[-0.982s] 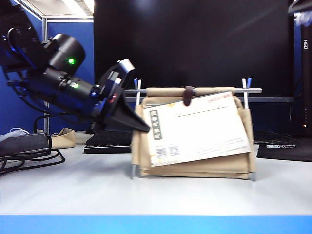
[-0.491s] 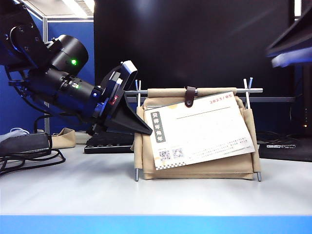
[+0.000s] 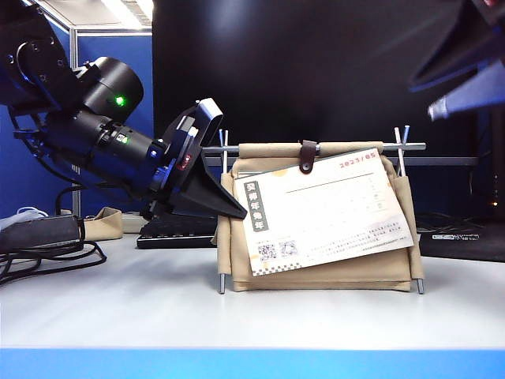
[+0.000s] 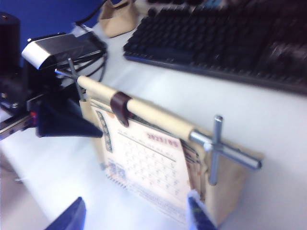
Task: Turn one page of the calendar.
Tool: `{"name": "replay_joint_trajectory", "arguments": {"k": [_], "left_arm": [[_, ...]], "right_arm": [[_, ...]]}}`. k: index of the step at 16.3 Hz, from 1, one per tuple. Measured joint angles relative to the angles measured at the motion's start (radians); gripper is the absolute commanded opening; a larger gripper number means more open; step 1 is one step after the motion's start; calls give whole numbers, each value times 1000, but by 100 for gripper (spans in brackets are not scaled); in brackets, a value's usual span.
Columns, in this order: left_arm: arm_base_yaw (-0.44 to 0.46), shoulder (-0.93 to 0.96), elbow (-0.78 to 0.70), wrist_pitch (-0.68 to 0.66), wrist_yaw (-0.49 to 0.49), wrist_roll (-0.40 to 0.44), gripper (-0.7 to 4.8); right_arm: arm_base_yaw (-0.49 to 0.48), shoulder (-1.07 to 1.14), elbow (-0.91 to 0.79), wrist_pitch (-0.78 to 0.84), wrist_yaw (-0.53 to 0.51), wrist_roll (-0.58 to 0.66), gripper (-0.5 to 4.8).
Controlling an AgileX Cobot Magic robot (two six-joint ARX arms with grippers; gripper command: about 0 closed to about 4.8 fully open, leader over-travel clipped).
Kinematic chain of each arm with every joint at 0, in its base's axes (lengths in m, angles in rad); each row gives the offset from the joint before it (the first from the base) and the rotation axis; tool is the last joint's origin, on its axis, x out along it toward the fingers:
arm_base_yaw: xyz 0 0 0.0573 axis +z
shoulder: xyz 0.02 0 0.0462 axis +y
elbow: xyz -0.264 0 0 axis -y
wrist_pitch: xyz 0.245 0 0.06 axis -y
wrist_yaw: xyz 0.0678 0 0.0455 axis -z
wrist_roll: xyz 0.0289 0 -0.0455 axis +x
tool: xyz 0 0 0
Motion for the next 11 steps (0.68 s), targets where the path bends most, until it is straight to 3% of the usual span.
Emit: {"name": "replay_joint_trajectory", "arguments": {"k": [4, 11], "left_arm": [[0, 0, 0, 0, -1, 0, -6], [0, 0, 0, -6, 0, 0, -6]], "right_arm": [[-30, 106, 2, 8, -95, -68, 269], [-5, 256, 3, 47, -92, -92, 269]]}}
